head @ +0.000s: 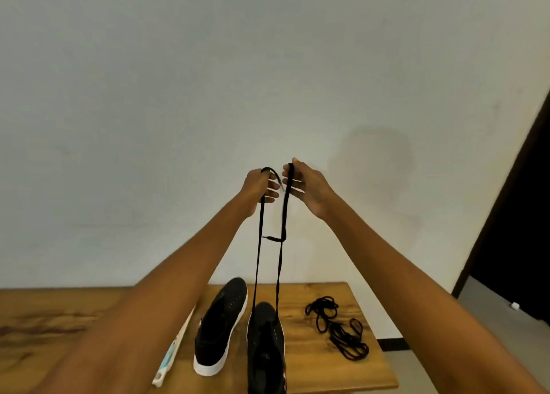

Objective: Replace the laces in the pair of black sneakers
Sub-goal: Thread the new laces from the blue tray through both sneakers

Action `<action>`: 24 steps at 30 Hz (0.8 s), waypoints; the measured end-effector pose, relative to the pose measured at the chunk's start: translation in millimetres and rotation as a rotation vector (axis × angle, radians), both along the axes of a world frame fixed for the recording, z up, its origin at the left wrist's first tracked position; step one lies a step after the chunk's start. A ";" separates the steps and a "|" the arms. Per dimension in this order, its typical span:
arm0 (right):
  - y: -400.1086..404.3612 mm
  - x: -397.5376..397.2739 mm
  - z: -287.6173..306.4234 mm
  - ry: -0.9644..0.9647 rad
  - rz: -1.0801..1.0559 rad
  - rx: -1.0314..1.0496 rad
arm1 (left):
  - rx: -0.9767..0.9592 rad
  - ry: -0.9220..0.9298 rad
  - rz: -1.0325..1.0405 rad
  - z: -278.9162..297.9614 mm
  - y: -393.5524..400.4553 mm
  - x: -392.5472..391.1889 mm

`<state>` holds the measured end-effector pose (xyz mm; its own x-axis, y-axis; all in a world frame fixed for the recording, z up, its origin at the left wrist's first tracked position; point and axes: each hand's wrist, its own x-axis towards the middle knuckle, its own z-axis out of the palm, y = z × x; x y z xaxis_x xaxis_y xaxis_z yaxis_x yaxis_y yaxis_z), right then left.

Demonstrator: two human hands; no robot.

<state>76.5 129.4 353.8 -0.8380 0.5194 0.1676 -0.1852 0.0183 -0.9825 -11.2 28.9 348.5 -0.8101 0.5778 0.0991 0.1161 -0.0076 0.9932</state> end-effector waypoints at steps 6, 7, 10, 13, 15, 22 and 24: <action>-7.7 11.3 37.6 0.169 -0.029 -0.078 | 0.067 0.074 -0.014 55.6 -8.2 15.3; -9.3 12.8 44.7 0.198 -0.050 -0.091 | 0.072 0.087 -0.020 62.7 -9.2 17.3; -14.4 13.9 53.7 0.145 -0.145 0.056 | 0.078 0.136 -0.045 75.6 -11.5 19.8; -20.5 11.9 34.6 -0.007 -0.153 0.231 | -0.010 0.163 -0.077 62.7 -14.7 21.3; -20.4 9.0 9.8 -0.083 -0.161 0.272 | -0.084 0.122 -0.073 38.2 -18.1 23.3; -14.6 7.7 -102.8 -0.388 -0.177 0.318 | -0.291 -0.094 -0.052 -89.0 -25.3 22.0; -12.3 8.3 -134.3 -0.446 -0.165 0.307 | -0.343 -0.147 -0.053 -124.9 -23.3 20.2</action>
